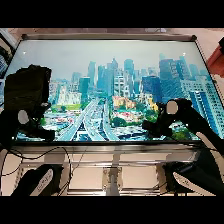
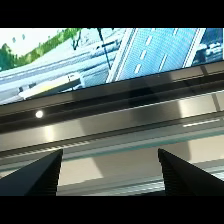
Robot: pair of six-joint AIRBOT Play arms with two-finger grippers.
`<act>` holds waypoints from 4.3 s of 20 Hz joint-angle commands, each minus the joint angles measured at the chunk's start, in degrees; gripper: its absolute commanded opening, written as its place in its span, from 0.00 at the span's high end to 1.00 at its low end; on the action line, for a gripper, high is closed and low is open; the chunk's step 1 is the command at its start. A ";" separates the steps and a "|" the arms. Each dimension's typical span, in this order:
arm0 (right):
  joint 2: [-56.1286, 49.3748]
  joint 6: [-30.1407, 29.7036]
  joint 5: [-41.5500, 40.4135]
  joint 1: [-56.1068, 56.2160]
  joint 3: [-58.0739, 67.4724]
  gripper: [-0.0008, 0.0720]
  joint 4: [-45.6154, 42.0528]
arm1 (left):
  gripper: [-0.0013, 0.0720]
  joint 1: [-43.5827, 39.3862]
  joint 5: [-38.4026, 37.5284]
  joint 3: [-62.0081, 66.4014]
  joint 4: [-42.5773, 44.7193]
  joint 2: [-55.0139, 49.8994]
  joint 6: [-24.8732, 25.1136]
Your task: Fold the clothes and pants, and hang the long-sleeved shirts on hangers.
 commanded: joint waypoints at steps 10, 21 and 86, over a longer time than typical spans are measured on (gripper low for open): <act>0.04 0.02 0.00 0.00 0.07 0.97 0.00 | 0.05 0.04 -0.02 -0.02 0.02 0.04 0.00; 0.04 0.00 -4.39 0.00 0.07 0.97 -0.87 | 0.05 0.04 4.00 -0.07 -0.04 0.04 0.39; 0.00 -3.50 -31.06 0.02 0.04 0.97 -3.43 | 0.53 14.29 50.42 4.02 6.80 -20.00 -28.00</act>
